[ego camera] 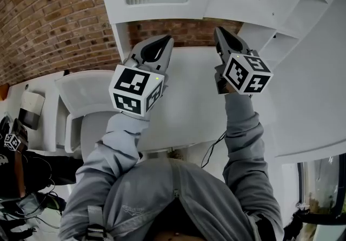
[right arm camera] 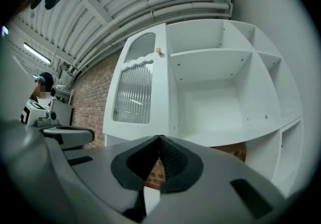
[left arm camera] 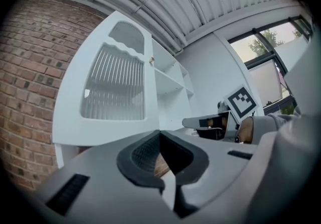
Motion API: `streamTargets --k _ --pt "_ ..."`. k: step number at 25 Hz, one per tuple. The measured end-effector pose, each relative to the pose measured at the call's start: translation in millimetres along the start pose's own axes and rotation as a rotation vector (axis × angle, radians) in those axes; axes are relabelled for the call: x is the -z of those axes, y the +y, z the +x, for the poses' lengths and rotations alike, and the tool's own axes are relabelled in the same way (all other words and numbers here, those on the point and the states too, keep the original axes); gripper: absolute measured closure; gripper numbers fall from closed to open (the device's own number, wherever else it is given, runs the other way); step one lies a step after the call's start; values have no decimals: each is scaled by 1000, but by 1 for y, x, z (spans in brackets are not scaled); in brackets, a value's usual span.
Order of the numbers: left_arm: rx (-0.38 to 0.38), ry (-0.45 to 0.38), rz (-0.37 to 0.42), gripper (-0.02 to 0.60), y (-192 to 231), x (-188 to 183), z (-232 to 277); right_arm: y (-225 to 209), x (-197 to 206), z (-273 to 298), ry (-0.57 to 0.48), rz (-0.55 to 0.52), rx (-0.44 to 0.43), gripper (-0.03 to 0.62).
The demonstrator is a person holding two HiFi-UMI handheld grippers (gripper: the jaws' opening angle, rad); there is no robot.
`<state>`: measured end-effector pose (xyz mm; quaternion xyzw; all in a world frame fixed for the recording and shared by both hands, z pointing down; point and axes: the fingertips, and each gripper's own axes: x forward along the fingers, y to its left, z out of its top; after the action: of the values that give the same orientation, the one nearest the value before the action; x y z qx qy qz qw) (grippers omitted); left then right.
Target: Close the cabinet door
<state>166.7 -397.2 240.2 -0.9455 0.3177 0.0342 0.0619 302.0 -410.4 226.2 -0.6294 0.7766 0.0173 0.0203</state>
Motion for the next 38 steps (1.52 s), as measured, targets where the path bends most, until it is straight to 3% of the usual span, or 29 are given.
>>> streamTargets --k 14,24,38 --pt "-10 23 -37 578 -2 23 -84 85 43 -66 -12 51 90 568" --pt "-53 63 -26 578 0 54 -172 174 80 -104 -18 23 117 568" --pt "-248 111 -28 578 23 85 -252 261 104 -117 -32 -82 24 568"
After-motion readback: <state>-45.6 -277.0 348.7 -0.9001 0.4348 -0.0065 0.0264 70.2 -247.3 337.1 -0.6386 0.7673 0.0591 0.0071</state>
